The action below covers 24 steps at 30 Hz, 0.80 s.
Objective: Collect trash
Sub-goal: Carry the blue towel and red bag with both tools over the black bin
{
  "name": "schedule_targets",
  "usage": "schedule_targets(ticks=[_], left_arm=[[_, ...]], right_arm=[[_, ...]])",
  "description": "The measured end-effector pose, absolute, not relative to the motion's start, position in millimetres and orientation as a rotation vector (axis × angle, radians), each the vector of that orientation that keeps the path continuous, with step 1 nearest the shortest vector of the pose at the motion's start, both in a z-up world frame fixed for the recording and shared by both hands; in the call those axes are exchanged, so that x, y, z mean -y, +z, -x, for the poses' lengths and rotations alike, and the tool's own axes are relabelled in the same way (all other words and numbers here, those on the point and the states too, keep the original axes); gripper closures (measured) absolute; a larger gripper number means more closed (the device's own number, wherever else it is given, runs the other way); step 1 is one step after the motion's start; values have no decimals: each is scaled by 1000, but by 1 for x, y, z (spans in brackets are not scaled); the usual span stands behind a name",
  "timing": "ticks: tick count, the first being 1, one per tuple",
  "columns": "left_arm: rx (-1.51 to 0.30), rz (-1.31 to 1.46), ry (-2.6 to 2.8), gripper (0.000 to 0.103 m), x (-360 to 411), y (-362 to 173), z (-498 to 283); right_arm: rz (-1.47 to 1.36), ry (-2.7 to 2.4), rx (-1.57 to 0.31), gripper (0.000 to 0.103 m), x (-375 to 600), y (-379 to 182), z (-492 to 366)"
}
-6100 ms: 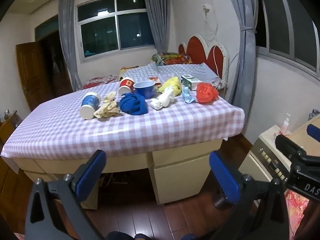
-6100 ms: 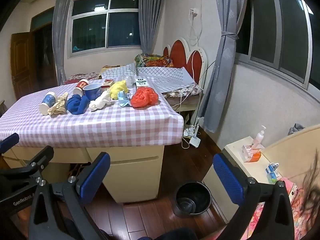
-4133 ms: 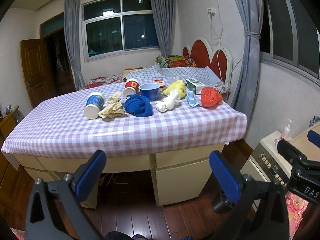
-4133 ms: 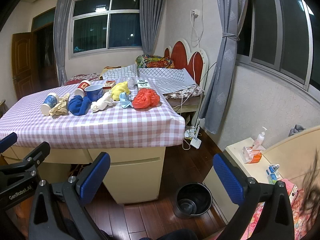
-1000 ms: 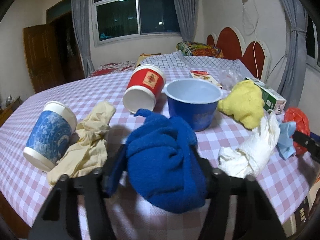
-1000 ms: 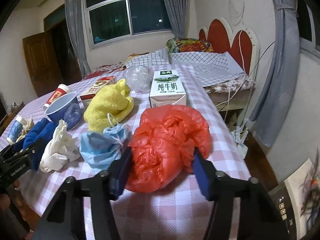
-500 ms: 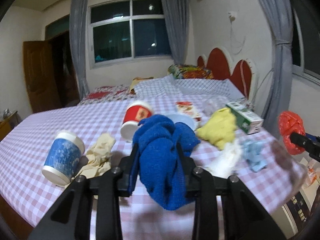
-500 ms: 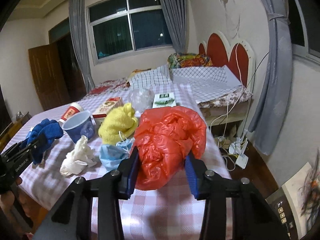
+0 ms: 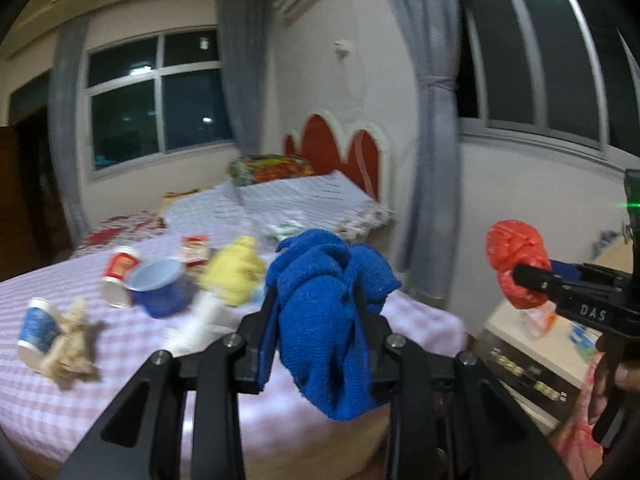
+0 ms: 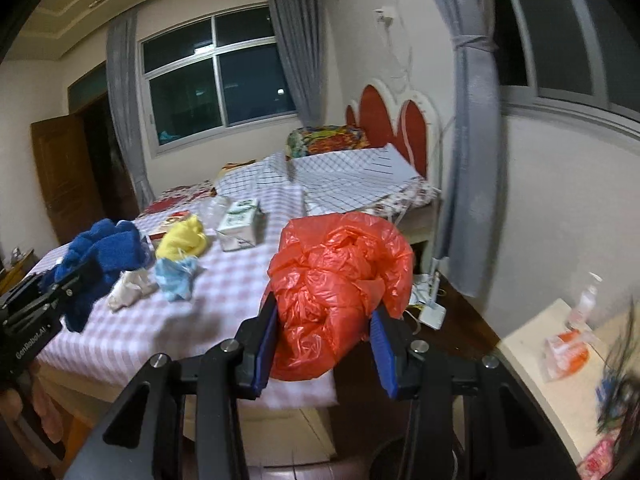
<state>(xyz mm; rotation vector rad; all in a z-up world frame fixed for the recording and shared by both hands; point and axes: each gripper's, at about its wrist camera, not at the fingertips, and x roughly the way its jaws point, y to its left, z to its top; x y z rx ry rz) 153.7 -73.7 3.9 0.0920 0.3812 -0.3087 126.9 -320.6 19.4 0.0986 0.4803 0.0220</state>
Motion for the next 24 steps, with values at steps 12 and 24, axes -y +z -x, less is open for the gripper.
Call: schedule_targets(ticks=[12, 24], left_arm=[[-526, -157, -557, 69, 183, -59, -124], [-616, -235, -684, 69, 258, -150, -126]], right_arm=[[-148, -107, -576, 58, 411, -48, -52], [-176, -163, -679, 58, 464, -137, -52]])
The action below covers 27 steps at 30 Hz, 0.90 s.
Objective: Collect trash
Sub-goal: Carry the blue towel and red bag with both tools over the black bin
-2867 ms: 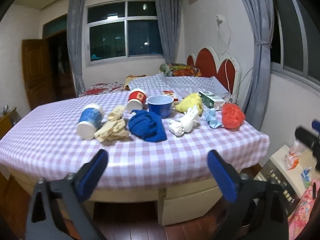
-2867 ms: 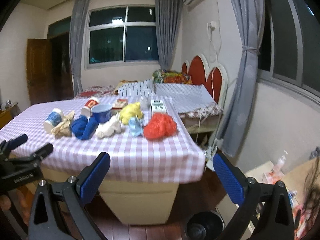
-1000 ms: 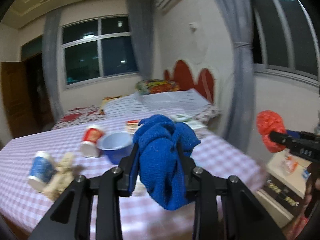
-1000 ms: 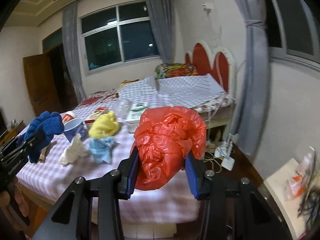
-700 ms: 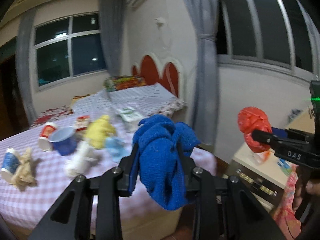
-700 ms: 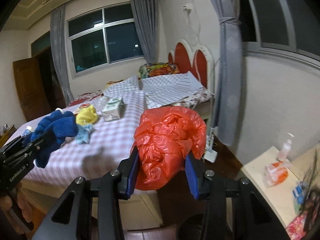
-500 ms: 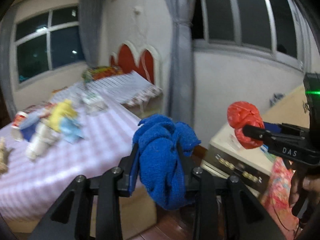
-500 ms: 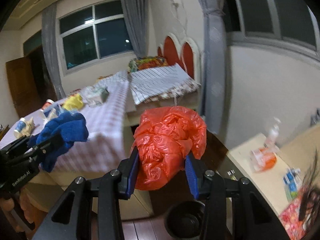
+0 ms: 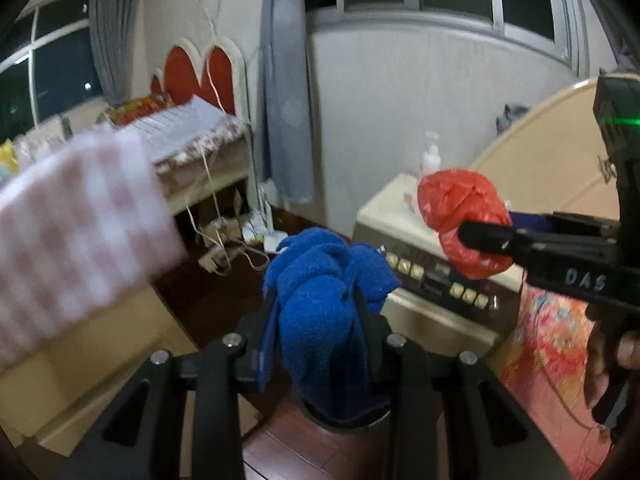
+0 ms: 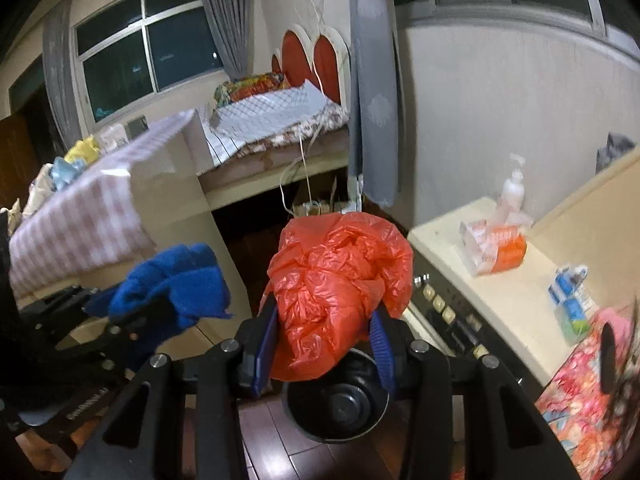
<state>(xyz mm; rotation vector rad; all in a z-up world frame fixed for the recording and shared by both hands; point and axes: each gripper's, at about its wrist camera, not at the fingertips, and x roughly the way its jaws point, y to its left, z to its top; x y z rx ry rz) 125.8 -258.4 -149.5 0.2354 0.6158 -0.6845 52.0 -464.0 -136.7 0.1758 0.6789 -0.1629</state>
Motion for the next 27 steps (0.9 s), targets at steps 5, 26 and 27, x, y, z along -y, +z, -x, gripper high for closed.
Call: schedule_targets(ticks=[5, 26, 27], left_arm=[[-634, -260, -713, 69, 269, -183, -136], [-909, -292, -700, 69, 304, -331, -187], [-927, -293, -691, 69, 304, -338, -188]], right_arm=[[-207, -157, -746, 58, 476, -187, -66], [-230, -103, -1132, 58, 491, -375, -143], [-231, -104, -1147, 58, 491, -383, -146]])
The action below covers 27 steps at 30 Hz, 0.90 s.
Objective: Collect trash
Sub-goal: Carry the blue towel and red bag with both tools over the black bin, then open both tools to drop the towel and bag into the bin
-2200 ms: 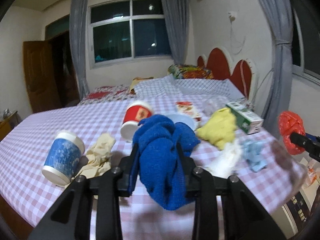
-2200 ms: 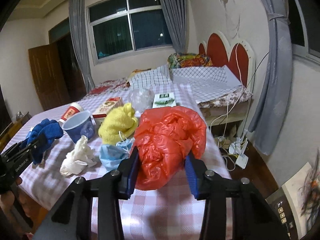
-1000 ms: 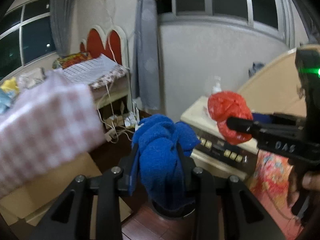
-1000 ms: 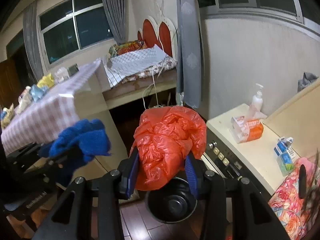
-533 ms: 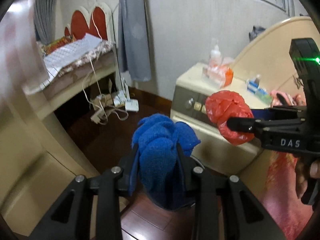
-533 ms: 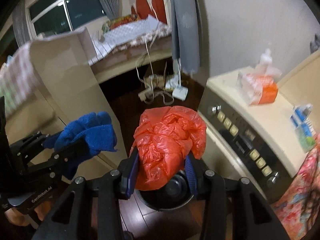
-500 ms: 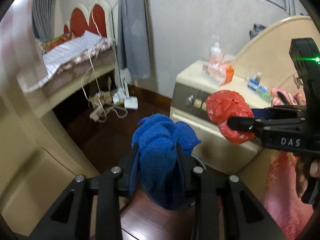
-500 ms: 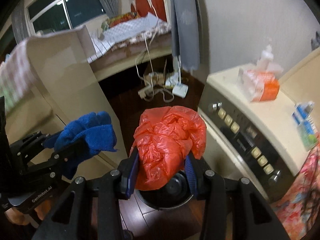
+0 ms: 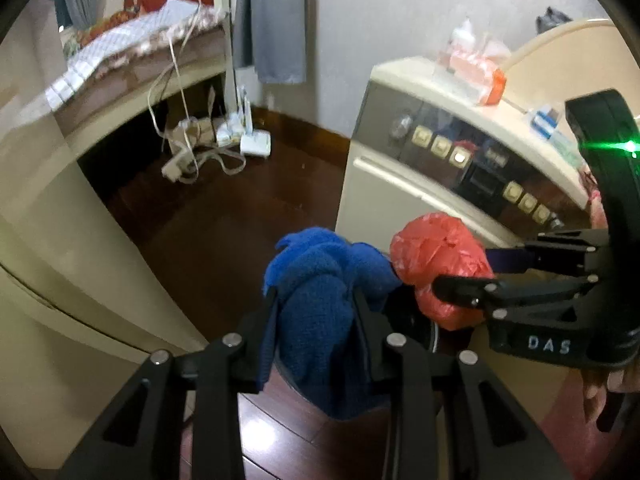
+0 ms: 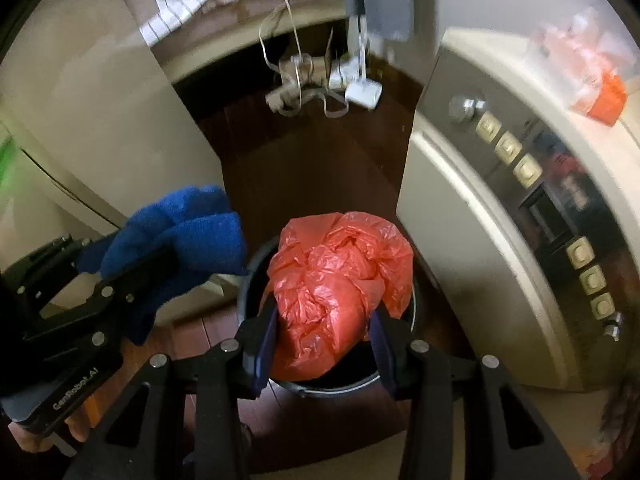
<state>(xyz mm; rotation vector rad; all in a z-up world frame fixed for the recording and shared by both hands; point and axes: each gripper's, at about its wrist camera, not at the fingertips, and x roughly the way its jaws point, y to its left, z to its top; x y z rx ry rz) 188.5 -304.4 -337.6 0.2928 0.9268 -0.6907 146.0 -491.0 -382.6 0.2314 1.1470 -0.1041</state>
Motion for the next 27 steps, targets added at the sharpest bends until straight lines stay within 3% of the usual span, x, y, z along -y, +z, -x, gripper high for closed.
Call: schedule_targets(ticks=[13, 14, 15, 16, 18, 19, 27], left_arm=[[-1070, -274, -701, 67, 318, -405, -202], [-1081, -274, -710, 59, 319, -410, -202], [-1093, -271, -717, 50, 320, -415, -202], [-1104, -273, -712, 47, 320, -417, -204], [-1121, -227, -714, 25, 315, -421, -211], [-1114, -203, -714, 21, 312, -419, -213], [-1097, -178, -676, 19, 304, -407, -216]], right_arm=[[-224, -54, -1305, 57, 490, -445, -162], [-234, -39, -1319, 54, 490, -451, -163], [-220, -48, -1334, 43, 491, -457, -164], [-203, -79, -1339, 37, 493, -461, -164], [-247, -127, -1339, 18, 506, -467, -161], [-253, -155, -1342, 16, 512, -468, -159], [-251, -233, -1311, 15, 521, -452, -152]])
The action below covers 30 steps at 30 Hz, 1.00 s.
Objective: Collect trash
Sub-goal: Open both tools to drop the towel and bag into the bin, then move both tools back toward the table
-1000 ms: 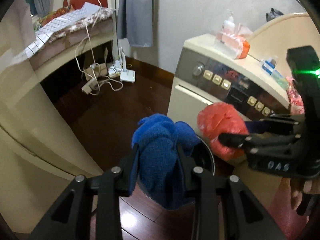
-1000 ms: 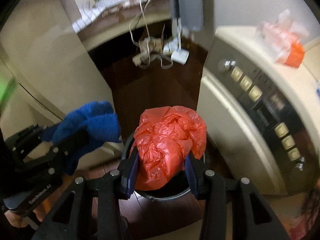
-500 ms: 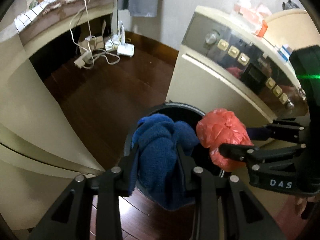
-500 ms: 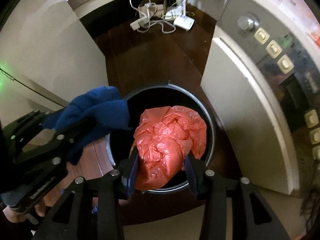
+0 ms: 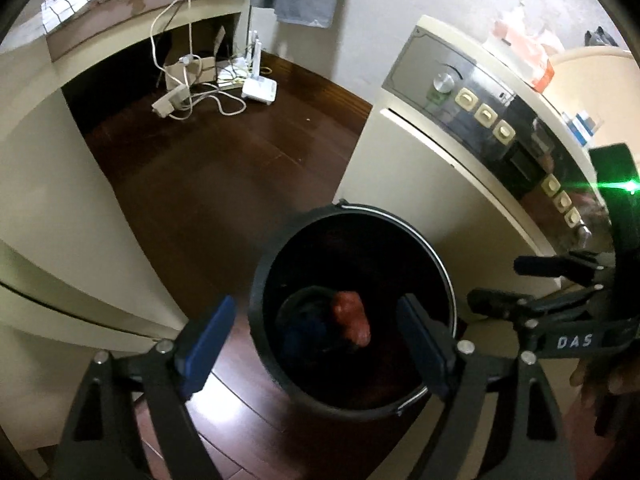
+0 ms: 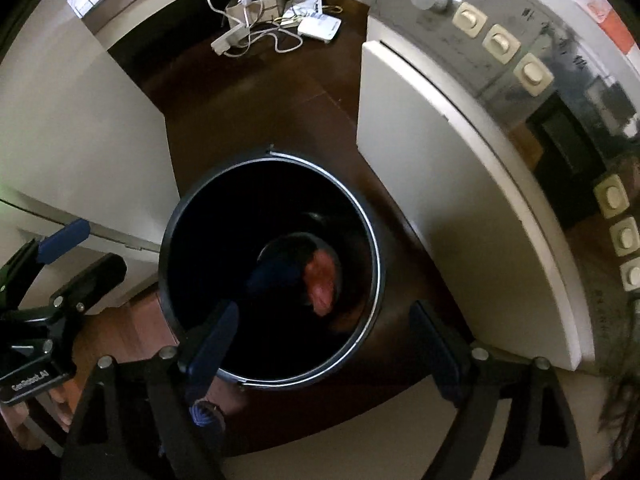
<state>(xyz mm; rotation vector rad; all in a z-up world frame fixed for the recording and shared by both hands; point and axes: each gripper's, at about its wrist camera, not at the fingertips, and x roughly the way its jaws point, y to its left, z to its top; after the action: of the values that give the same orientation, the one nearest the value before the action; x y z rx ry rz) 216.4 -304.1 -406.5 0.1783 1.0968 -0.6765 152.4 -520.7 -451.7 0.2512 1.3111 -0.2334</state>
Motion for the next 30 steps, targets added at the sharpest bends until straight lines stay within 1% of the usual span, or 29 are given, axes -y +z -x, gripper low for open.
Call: schedule_targets(ticks=[5, 7, 9, 11, 12, 16, 17, 18, 21, 23, 27, 30], left_arm=[[-1080, -191, -652, 19, 297, -384, -213], [-1069, -199, -643, 19, 292, -369, -209], [-1057, -206, -636, 19, 287, -354, -202], [-1042, -229, -633, 19, 282, -340, -194], [-1032, -241, -631, 19, 280, -333, -189], [-1014, -265, -631, 19, 272, -313, -173], [-1005, -276, -636, 19, 270, -306, -167], [-993, -284, -642, 19, 270, -299, -161], [-963, -301, -644, 19, 261, -276, -145], [-944, -297, -628, 19, 252, -260, -137], [-904, -272, -588, 19, 226, -233, -125], [-875, -253, -549, 19, 199, -217, -120]], right_arm=[[-255, -258, -1247, 15, 524, -423, -152], [-261, -269, -1206, 15, 526, -402, -147], [-271, -313, -1159, 15, 525, -370, -139], [-345, -345, -1047, 15, 522, -321, -126], [-398, -323, -980, 15, 514, -289, -117], [-586, -37, -819, 13, 443, -166, -96], [-633, 84, -783, 9, 413, -132, -90], [-671, 196, -750, 0, 387, -106, -85], [-730, 545, -679, 0, 293, -31, -64], [-727, 763, -670, 0, 229, 0, -45], [-800, 1048, -713, 0, 150, 23, -15], [-793, 1075, -620, 0, 123, 40, 12]])
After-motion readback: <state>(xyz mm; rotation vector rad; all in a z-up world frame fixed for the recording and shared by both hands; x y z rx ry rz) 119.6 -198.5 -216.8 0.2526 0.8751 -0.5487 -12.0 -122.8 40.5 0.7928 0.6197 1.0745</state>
